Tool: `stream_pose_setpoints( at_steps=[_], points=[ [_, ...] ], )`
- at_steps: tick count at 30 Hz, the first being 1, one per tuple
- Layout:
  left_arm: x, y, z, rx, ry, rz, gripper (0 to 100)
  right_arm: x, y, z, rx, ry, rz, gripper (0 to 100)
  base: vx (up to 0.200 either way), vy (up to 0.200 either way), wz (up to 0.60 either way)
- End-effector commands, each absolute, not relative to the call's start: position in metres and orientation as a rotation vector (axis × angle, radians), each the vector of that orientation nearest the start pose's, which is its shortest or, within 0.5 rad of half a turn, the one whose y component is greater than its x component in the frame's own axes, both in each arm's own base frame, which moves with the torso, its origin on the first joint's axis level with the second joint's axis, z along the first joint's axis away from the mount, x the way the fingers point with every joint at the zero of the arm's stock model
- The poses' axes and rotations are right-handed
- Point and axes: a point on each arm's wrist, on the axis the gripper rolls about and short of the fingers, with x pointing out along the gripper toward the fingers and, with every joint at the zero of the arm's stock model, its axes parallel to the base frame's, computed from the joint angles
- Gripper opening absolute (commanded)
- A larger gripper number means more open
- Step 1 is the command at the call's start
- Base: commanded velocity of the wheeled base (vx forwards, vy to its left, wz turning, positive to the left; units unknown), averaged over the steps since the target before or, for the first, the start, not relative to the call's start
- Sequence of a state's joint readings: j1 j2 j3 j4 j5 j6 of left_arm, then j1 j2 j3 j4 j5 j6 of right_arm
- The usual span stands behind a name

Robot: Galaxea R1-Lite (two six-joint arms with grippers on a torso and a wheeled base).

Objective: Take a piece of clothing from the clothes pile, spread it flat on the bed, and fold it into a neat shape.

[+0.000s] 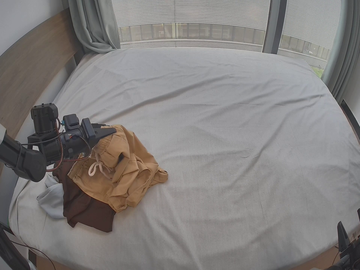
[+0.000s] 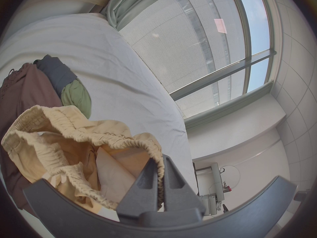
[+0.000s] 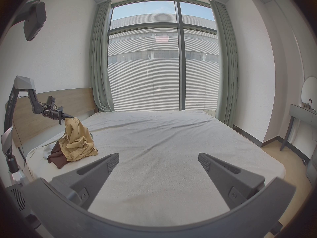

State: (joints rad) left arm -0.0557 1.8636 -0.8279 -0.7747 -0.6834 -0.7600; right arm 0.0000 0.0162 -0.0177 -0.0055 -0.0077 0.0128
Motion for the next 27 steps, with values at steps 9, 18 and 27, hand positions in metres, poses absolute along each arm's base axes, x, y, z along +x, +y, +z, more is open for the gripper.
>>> stream_pose_setpoints(
  at_steps=[9,18,27],
  points=[
    [0.322,-0.062,0.175,-0.873,0.467,-0.721,0,-0.023,0.000,0.076,0.014,-0.003,-0.009,100,0.000,0.000,0.00],
    [0.320,-0.090,0.184,-0.961,0.395,-0.736,0,-0.023,0.000,0.076,0.014,-0.003,-0.008,100,0.000,0.000,0.00],
    [0.320,-0.122,0.182,-1.038,0.339,-0.730,0,-0.023,0.000,0.076,0.014,-0.003,-0.008,100,0.000,0.000,0.00]
  ],
)
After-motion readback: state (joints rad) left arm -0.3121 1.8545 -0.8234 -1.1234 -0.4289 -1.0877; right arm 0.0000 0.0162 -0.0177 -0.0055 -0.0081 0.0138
